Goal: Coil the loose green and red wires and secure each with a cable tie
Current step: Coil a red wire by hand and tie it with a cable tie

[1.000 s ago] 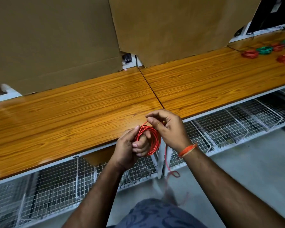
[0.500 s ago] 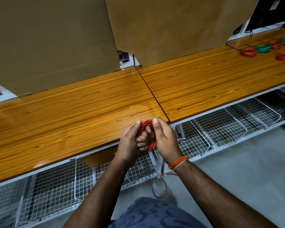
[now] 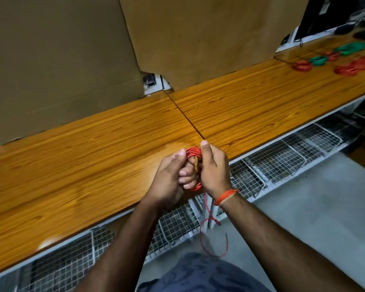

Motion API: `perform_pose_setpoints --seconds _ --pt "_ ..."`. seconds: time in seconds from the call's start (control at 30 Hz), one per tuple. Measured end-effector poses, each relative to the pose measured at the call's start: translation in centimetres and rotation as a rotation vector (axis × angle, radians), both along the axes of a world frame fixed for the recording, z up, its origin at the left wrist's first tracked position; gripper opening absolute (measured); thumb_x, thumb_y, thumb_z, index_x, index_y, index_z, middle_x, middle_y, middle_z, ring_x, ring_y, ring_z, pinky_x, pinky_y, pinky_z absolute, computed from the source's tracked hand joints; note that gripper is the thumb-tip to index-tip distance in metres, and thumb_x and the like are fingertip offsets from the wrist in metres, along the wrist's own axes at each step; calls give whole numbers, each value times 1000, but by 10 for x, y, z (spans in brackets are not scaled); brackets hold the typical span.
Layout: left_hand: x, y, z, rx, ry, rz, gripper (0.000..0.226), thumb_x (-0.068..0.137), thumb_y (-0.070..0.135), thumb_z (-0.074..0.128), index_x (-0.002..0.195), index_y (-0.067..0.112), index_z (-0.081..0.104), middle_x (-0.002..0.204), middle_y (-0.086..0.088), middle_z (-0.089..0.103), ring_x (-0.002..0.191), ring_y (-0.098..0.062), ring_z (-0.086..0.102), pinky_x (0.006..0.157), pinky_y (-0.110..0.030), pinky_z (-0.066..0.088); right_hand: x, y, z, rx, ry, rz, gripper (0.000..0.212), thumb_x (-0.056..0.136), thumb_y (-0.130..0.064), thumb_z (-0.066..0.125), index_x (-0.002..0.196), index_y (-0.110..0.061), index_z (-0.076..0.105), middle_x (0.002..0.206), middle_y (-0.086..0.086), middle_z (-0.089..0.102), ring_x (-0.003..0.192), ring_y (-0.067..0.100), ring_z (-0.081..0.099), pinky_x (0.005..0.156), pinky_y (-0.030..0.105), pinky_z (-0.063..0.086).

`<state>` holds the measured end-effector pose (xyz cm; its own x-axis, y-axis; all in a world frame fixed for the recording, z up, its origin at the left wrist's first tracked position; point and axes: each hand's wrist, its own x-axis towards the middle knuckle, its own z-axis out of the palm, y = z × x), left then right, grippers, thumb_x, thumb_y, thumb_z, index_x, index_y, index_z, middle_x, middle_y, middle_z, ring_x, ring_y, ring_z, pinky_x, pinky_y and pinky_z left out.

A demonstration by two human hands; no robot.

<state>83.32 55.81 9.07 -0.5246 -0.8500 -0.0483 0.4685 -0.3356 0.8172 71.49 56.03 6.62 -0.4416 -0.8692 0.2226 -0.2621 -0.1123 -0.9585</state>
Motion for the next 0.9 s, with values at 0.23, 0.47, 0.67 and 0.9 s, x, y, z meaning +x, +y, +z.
perform_pose_setpoints --seconds 0.23,0.47,0.67,0.9 --pt "20 -38 24 131 72 -119 47 99 44 39 79 5 54 41 9 26 33 -4 20 42 -24 14 23 -25 26 -112 27 -29 66 101 -54 36 69 1 51 59 20 51 51 11 40 51 38 35" --pt "39 -59 22 -74 -104 127 39 111 28 33 78 12 45 45 9 29 35 -3 20 38 -14 20 50 -37 23 7 75 13 52 105 -52 37 86 -12 65 62 -2 59 54 3 55 52 25 44" --pt "42 -60 9 -53 -136 52 39 112 28 29 79 14 44 46 9 29 36 -4 20 38 -14 22 63 -38 2 33 201 -181 48 109 -43 36 80 -16 63 61 -6 56 55 7 50 56 28 40" --pt "22 -70 -5 173 -29 43 40 112 34 31 79 16 45 46 8 28 34 -4 22 34 -17 23 32 -12 -13 121 58 26 31 108 -43 41 92 -21 56 65 -2 56 55 12 55 53 34 45"
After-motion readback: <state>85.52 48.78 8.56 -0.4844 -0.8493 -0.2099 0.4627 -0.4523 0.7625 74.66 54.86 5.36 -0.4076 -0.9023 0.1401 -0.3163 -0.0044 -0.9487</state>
